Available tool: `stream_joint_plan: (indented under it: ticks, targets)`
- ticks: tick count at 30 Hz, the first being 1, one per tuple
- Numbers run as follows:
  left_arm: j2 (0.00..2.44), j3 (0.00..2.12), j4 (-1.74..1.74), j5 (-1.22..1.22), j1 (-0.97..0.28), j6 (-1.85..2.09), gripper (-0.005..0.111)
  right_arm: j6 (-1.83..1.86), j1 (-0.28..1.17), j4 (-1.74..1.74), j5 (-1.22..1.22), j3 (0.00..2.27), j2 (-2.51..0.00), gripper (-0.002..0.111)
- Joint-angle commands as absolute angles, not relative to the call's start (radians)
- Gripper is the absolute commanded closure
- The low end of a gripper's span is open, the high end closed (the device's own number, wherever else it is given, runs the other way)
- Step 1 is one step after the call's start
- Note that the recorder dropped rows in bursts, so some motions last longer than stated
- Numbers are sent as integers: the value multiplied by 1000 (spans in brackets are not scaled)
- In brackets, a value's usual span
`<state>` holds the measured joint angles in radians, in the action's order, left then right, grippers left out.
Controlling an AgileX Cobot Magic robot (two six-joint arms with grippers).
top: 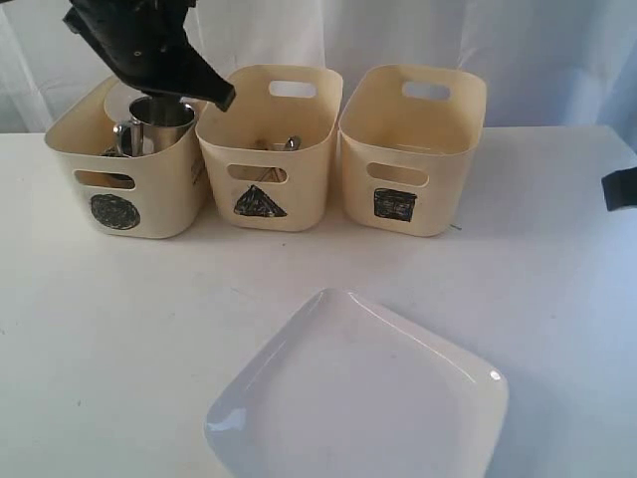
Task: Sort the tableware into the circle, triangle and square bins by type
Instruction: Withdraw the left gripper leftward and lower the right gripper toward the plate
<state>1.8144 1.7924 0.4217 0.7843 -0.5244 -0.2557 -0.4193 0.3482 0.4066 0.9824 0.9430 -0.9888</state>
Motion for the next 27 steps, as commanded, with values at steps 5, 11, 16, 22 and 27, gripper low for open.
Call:
stream_joint_plan:
  ticks: [5,11,16,22,27]
  targets:
    - [1708,1783,326,944,-525,-214,107,-389,349,250,1119,940,-1070,92]
    - [1632,1640,298,951,-525,-210,107,-296,349,130,1144,940,-1147,92]
    - [1490,1341,244,822,-531,-279,107,-269,349,95,1162,920,-1202,92]
    - [1306,1070,237,725,-545,-371,107,-271,349,-94,1032,795,-1202,97]
    - [1186,953,237,650,-545,-392,107,-271,349,-246,884,621,-1198,96]
